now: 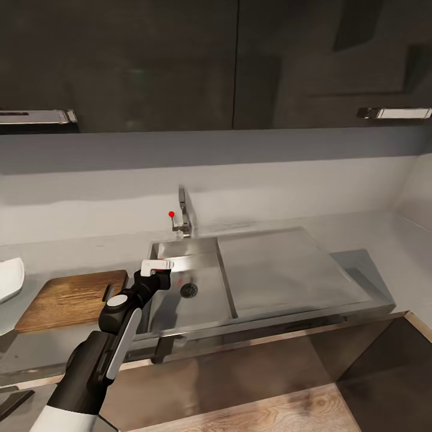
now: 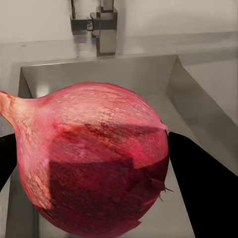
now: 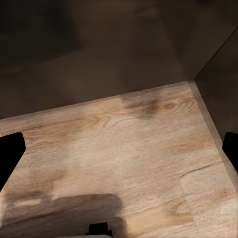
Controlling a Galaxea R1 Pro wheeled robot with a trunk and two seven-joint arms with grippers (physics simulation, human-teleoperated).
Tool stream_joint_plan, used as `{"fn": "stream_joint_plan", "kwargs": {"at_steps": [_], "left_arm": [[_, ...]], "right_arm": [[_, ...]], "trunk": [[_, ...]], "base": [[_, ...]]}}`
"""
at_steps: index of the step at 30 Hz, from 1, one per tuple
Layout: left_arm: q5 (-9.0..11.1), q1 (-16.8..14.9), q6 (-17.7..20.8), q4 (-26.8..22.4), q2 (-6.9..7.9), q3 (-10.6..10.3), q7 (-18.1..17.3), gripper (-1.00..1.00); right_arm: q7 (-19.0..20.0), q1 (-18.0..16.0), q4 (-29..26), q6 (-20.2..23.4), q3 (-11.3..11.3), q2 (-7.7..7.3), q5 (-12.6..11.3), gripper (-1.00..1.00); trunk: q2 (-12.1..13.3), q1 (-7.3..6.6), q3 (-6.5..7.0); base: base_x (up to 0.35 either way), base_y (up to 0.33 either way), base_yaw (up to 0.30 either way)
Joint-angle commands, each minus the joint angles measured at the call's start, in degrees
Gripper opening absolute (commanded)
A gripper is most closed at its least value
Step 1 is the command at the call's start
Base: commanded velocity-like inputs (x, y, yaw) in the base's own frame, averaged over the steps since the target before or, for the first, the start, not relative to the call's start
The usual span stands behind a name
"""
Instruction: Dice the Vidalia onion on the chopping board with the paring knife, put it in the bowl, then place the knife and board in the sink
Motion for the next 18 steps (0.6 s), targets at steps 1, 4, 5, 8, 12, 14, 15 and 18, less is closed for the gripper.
{"fn": "stream_joint_plan", "kwargs": {"at_steps": [1, 4, 5, 8, 12, 14, 15, 18], "left_arm": [[0.6, 0.0, 0.3, -0.1, 0.01, 0.0, 0.3, -1.00], [0.6, 0.0, 0.3, -0.1, 0.02, 0.0, 0.3, -1.00], [0.6, 0.0, 0.3, -0.1, 0.02, 0.0, 0.3, -1.00], [0.6, 0.0, 0.3, -0.1, 0.01, 0.0, 0.3, -1.00], [0.6, 0.0, 0.3, -0.1, 0.02, 0.0, 0.3, -1.00], [0.6, 0.0, 0.3, -0.1, 0.02, 0.0, 0.3, -1.00], [0.6, 0.0, 0.3, -0.1, 0.02, 0.0, 0.3, -1.00], [0.6, 0.0, 0.3, -0.1, 0.02, 0.0, 0.3, -1.00]], "right_arm": [[0.6, 0.0, -0.1, -0.1, -0.4, 0.09, 0.2, 1.00], [0.6, 0.0, -0.1, -0.1, -0.4, 0.09, 0.2, 1.00], [0.6, 0.0, -0.1, -0.1, -0.4, 0.09, 0.2, 1.00], [0.5, 0.0, -0.1, -0.1, -0.4, 0.09, 0.3, 1.00], [0.5, 0.0, -0.1, -0.1, -0.4, 0.09, 0.2, 1.00], [0.6, 0.0, -0.1, -0.1, -0.4, 0.09, 0.3, 1.00], [0.6, 0.0, -0.1, -0.1, -0.4, 0.09, 0.3, 1.00], [0.6, 0.0, -0.1, -0.1, -0.4, 0.09, 0.2, 1.00]], "trunk": [[-0.1, 0.02, -0.07], [-0.1, 0.02, -0.07], [-0.1, 0.02, -0.07], [-0.1, 0.02, -0.07], [-0.1, 0.02, -0.07], [-0.1, 0.02, -0.07], [-0.1, 0.02, -0.07], [-0.1, 0.02, -0.07]], "base": [[0.000, 0.099, 0.000], [0.000, 0.183, 0.000], [-0.014, 0.253, 0.000], [-0.050, 0.283, 0.000], [-0.075, 0.303, 0.000], [-0.083, 0.310, 0.000], [-0.084, 0.311, 0.000], [-0.086, 0.312, 0.000]]}}
